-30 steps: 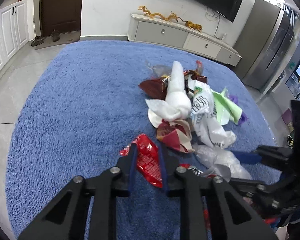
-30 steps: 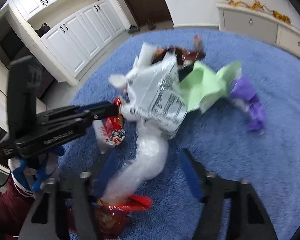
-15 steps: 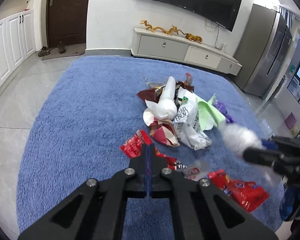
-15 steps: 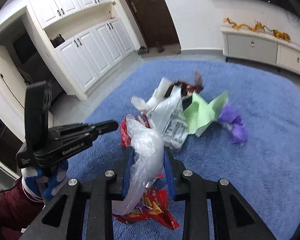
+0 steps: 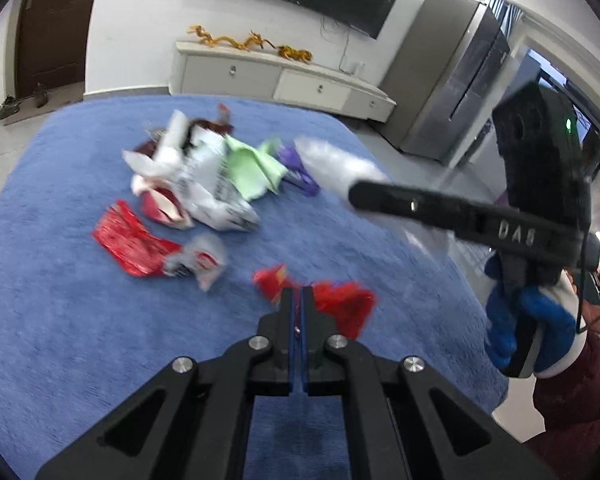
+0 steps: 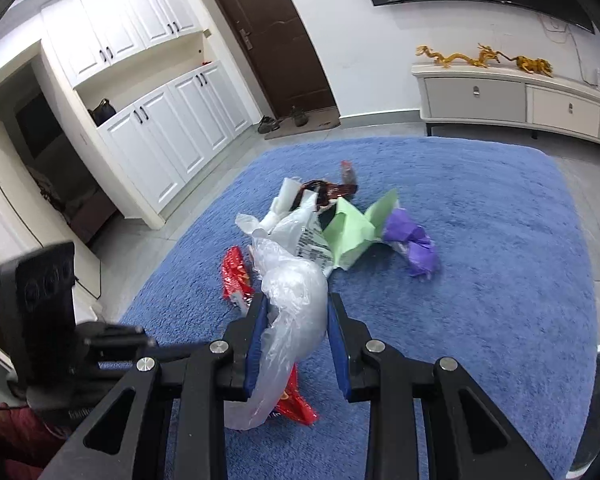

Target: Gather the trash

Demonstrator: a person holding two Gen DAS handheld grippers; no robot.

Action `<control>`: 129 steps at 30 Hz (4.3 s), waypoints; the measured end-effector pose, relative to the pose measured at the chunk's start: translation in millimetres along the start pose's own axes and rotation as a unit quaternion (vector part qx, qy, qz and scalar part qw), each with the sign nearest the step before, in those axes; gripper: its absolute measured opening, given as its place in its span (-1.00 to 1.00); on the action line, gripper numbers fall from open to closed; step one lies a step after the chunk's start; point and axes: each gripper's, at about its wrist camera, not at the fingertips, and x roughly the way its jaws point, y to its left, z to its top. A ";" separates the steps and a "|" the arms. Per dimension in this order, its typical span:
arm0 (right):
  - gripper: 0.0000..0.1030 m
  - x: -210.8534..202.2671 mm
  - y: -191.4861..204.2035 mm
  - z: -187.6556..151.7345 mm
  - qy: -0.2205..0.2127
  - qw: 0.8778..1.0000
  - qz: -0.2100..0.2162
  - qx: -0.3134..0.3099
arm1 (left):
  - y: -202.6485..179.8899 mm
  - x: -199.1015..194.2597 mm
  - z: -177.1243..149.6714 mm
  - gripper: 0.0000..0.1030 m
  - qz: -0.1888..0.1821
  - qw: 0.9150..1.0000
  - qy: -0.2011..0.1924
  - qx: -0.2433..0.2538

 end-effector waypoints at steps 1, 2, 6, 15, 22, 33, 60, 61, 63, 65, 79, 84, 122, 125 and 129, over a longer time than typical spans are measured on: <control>-0.46 -2.9 -3.0 -1.2 -0.002 1.000 -0.002 0.003 | -3.0 3.4 -2.6 -0.95 -0.001 1.000 0.004 0.001; -0.46 -5.0 -3.8 -2.7 -0.003 1.000 -0.004 0.004 | -5.5 7.1 -4.6 -0.95 -0.002 1.000 0.008 0.000; -0.46 -12.9 -12.2 -9.4 -0.005 1.000 -0.010 0.014 | -6.1 9.4 -10.3 -0.95 -0.002 1.000 0.010 -0.014; -0.46 -16.9 -25.4 -20.2 -0.008 0.999 -0.010 0.039 | 8.5 30.4 -34.5 -0.95 0.078 0.996 0.035 -0.016; -0.46 -19.4 -31.6 -23.8 -0.011 0.999 -0.012 0.049 | 14.3 18.1 -38.0 -0.94 0.055 0.998 0.035 -0.028; -0.46 -33.0 -44.9 -28.0 -0.027 0.997 -0.020 0.067 | -17.0 -23.7 -9.1 -0.93 0.018 0.999 -0.024 -0.039; -0.45 -39.4 -72.3 -47.8 -0.030 0.994 -0.052 0.092 | -80.8 -42.0 18.7 -0.91 -0.012 0.993 -0.101 0.063; -0.45 -39.0 -72.4 -47.8 -0.029 0.994 -0.052 0.091 | -81.3 -43.7 19.4 -0.91 -0.018 0.993 -0.103 0.059; -0.45 -38.0 -72.4 -47.7 -0.028 0.994 -0.053 0.089 | -82.0 -46.9 21.9 -0.91 -0.034 0.993 -0.104 0.049; -0.45 -36.9 -73.6 -47.2 -0.027 0.994 -0.051 0.090 | -82.4 -49.5 23.5 -0.91 -0.040 0.992 -0.108 0.042; -0.43 -23.6 -80.6 -51.1 -0.015 0.994 -0.057 0.092 | -98.6 -59.9 24.1 1.00 -0.074 0.987 -0.130 0.060; -0.43 -22.0 -83.6 -51.6 -0.014 0.994 -0.056 0.097 | -103.5 -61.0 23.4 1.00 -0.037 0.989 -0.118 0.085; -0.43 -155.4 -246.4 -95.2 -0.107 0.947 -0.209 0.221 | -227.1 168.1 140.7 -0.23 -0.122 0.983 0.068 0.118; -0.43 -168.7 -287.4 -118.0 -0.104 0.930 -0.241 0.256 | -273.7 230.8 151.2 -0.21 -0.142 0.975 0.110 0.128; -0.43 -173.2 -340.3 -147.5 -0.086 0.911 -0.269 0.299 | -314.4 308.1 151.2 -0.15 -0.147 0.967 0.163 0.133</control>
